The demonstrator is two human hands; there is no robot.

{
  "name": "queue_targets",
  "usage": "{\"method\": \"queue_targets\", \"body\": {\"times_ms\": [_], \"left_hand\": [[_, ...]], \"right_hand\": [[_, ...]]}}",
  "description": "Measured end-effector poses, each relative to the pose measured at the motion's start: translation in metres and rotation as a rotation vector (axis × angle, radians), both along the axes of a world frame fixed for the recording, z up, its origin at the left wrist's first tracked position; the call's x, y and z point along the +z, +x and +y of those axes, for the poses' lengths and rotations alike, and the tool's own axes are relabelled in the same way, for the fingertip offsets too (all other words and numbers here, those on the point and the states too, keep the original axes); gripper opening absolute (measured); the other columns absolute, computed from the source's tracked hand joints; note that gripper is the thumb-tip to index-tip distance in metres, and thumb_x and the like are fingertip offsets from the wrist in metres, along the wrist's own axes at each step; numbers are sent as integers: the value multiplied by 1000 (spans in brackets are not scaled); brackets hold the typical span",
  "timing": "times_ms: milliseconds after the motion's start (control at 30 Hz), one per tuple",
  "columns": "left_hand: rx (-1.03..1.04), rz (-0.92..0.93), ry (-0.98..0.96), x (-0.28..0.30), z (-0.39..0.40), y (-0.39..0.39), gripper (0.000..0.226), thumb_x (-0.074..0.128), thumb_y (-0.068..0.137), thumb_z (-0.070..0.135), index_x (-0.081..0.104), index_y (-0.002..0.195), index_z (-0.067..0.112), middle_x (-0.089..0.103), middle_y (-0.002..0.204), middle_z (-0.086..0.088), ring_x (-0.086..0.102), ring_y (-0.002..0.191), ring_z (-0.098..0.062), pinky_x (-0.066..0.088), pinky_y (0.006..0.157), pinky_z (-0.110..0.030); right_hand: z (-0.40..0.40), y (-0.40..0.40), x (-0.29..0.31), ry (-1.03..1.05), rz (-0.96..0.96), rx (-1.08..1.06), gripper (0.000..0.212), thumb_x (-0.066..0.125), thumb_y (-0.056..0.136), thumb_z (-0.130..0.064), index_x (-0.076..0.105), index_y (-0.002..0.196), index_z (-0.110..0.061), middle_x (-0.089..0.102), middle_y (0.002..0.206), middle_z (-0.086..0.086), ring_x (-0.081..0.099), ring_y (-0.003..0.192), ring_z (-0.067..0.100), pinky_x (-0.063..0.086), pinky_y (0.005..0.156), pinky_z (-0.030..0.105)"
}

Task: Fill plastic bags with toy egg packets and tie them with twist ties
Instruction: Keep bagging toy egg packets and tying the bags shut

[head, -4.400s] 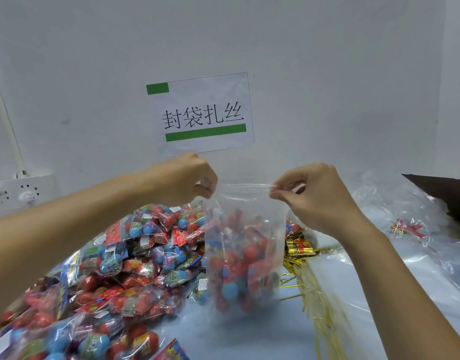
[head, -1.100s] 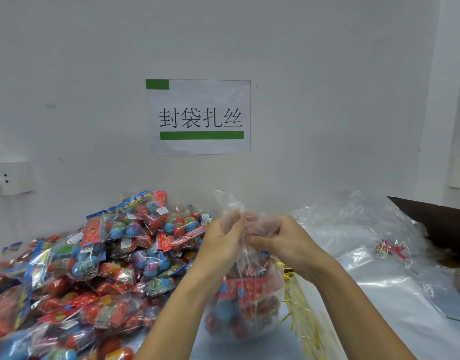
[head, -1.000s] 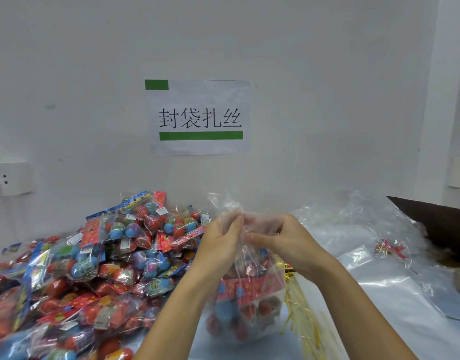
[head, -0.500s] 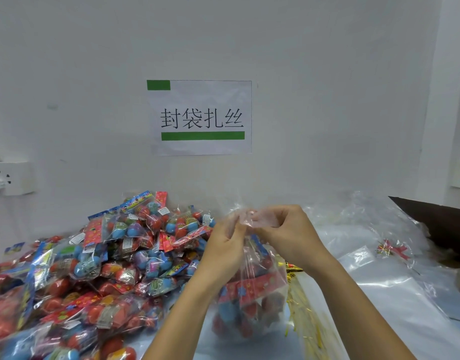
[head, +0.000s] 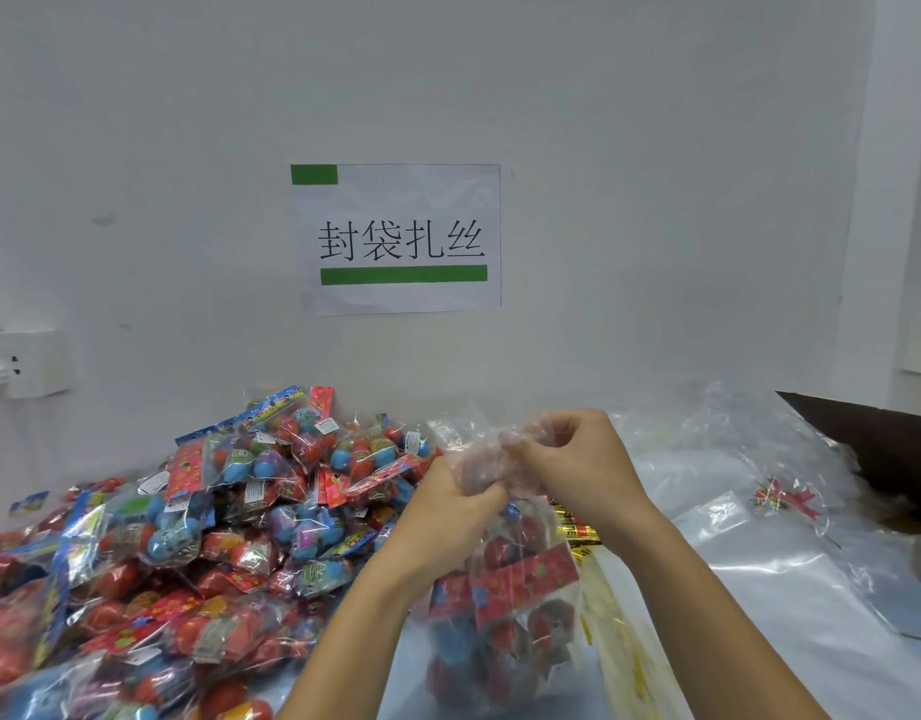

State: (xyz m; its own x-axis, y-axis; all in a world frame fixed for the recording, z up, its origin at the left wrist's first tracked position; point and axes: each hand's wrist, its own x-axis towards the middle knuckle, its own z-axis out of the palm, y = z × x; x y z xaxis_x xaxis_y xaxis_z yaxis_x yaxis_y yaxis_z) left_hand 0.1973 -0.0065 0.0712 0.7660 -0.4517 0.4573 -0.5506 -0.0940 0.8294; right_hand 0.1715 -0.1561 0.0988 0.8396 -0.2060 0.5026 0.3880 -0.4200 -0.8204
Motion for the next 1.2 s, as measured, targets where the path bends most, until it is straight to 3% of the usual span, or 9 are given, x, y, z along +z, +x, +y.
{"method": "queue_targets", "body": {"times_ms": [167, 300, 467, 533, 733, 900, 967, 1100, 1200], "left_hand": [[33, 32, 59, -1, 4, 4, 30, 51, 84, 18, 71, 106, 24, 65, 110, -28, 63, 99, -47, 50, 90, -64], [-25, 52, 49, 1, 4, 1, 34, 48, 90, 14, 70, 107, 32, 74, 108, -3, 69, 104, -16, 54, 98, -46], [-87, 106, 10, 0, 4, 0, 38, 70, 81, 54, 68, 112, 33, 74, 109, 9, 68, 107, -9, 51, 93, -32], [-72, 85, -1, 0, 5, 3, 29, 74, 84, 47, 71, 110, 34, 75, 109, 7, 69, 105, -9, 54, 88, -27], [97, 110, -110, 6, 19, 9, 19, 60, 98, 37, 76, 94, 28, 76, 98, -4, 71, 99, -24, 54, 94, -48], [153, 235, -360, 12, 12, 7, 20, 67, 90, 42, 78, 82, 27, 75, 94, -9, 70, 100, -34, 53, 95, -53], [179, 245, -417, 14, 10, 4, 22, 65, 93, 40, 78, 85, 24, 76, 96, -9, 71, 99, -30, 54, 96, -50], [157, 314, -491, 16, 4, -2, 27, 58, 99, 35, 73, 103, 13, 75, 105, -11, 72, 102, -27, 53, 98, -48], [74, 428, -504, 16, -5, -6, 25, 57, 99, 30, 70, 91, 10, 69, 88, -8, 68, 79, -22, 57, 74, -35]], "right_hand": [[2, -4, 3, -69, -21, -20, 19, 78, 83, -24, 74, 67, -15, 71, 68, 3, 69, 66, 21, 60, 63, 37], [4, -7, 5, 16, -30, 2, 12, 80, 82, -21, 77, 71, -19, 72, 66, 0, 71, 62, 17, 61, 57, 35], [12, -6, 7, 56, -67, 27, 12, 80, 82, -22, 77, 72, -15, 70, 67, 5, 63, 59, 10, 55, 55, 29], [12, -7, 7, 92, -58, 69, 7, 79, 84, -21, 78, 78, -18, 72, 69, 0, 67, 63, 10, 54, 54, 23], [-10, -14, 2, -165, 247, 420, 36, 72, 82, -54, 57, 115, -55, 65, 122, -20, 64, 105, -8, 54, 86, 16], [7, -13, -11, -339, 460, 582, 82, 88, 73, -38, 43, 141, -40, 73, 117, -1, 71, 107, 23, 53, 98, 55], [14, -10, -13, -384, 429, 522, 94, 90, 63, -50, 40, 141, -37, 74, 114, -4, 72, 103, 20, 55, 97, 50], [15, -9, -12, -436, 362, 515, 67, 85, 59, -60, 55, 118, -50, 75, 104, -11, 73, 96, 12, 56, 94, 42], [15, -7, -14, -424, 309, 519, 50, 82, 65, -60, 66, 106, -35, 76, 100, 8, 72, 96, 33, 54, 92, 55]]}}
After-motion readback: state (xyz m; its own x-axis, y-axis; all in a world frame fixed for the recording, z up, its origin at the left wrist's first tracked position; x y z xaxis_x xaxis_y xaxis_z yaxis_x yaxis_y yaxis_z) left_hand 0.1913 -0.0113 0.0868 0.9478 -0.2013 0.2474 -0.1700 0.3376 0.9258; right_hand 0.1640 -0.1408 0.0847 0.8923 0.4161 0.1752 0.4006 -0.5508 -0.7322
